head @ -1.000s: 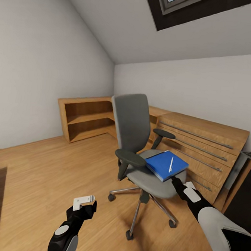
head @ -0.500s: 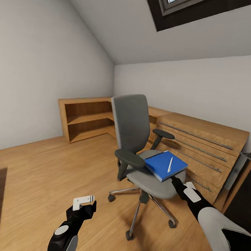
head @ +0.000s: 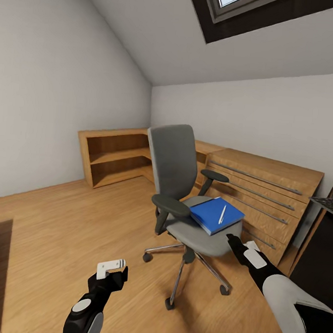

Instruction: In the bedroom, organize the workspace by keeping the computer under the desk, ensuring the monitor is on the desk, placing the keyboard on the desk next to the monitor, placing the mouse on the desk next to the keyboard, moving the folder from the swivel chair onto the desk next to the mouse, stacking the notebook on top of the folder with the pen on top of the notebook, and positioning the swivel chair next to the desk.

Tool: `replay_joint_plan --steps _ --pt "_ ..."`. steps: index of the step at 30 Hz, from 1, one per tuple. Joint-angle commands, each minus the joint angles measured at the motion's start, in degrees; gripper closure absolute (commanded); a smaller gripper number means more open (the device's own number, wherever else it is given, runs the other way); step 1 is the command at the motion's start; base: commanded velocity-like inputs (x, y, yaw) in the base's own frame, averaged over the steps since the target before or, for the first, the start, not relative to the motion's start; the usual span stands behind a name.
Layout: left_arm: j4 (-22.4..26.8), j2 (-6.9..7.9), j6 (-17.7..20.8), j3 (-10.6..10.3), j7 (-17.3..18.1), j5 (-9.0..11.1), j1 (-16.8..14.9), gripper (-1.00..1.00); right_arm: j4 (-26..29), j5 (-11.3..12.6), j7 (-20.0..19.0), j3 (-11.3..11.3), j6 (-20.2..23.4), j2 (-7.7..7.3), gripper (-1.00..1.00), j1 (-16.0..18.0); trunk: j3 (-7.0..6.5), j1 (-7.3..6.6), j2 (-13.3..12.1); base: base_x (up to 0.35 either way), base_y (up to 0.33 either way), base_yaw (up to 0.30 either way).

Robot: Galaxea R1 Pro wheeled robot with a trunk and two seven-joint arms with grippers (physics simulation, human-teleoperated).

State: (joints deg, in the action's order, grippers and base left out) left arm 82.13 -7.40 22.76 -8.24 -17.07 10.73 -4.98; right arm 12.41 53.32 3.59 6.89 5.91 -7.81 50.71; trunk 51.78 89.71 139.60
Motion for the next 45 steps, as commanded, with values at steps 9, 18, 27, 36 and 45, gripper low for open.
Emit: replay_joint_plan --steps 9,18,27,36,45 --pt "0.1 0.01 0.2 -0.1 -0.5 0.6 0.0 -1.00 0.2 0.0 0.3 0.4 0.3 0.00 -1.00 0.0 0.06 -0.01 0.0 -0.129 -0.001 0.000" --pt "0.1 -0.01 0.2 -0.1 -0.5 0.6 0.0 -1.00 0.2 0.0 0.3 0.4 0.3 -0.01 -1.00 0.0 0.06 -0.01 0.0 -0.176 0.000 0.000" --pt "0.1 0.02 0.2 0.0 -0.5 0.6 0.0 -1.00 0.2 0.0 0.2 0.4 0.3 -0.01 -1.00 0.0 0.06 -0.01 0.0 -0.178 0.000 0.000" --pt "0.3 0.06 0.2 0.0 -0.5 0.6 0.0 -1.00 0.2 0.0 0.3 0.4 0.3 -0.01 -1.00 0.0 0.06 -0.01 0.0 -0.040 0.000 0.000" --pt "0.6 0.10 0.2 0.0 -0.5 0.6 0.0 -1.00 0.2 0.0 0.3 0.5 0.2 -0.01 -1.00 0.0 -1.20 -1.55 -2.8 -0.005 0.000 0.000"
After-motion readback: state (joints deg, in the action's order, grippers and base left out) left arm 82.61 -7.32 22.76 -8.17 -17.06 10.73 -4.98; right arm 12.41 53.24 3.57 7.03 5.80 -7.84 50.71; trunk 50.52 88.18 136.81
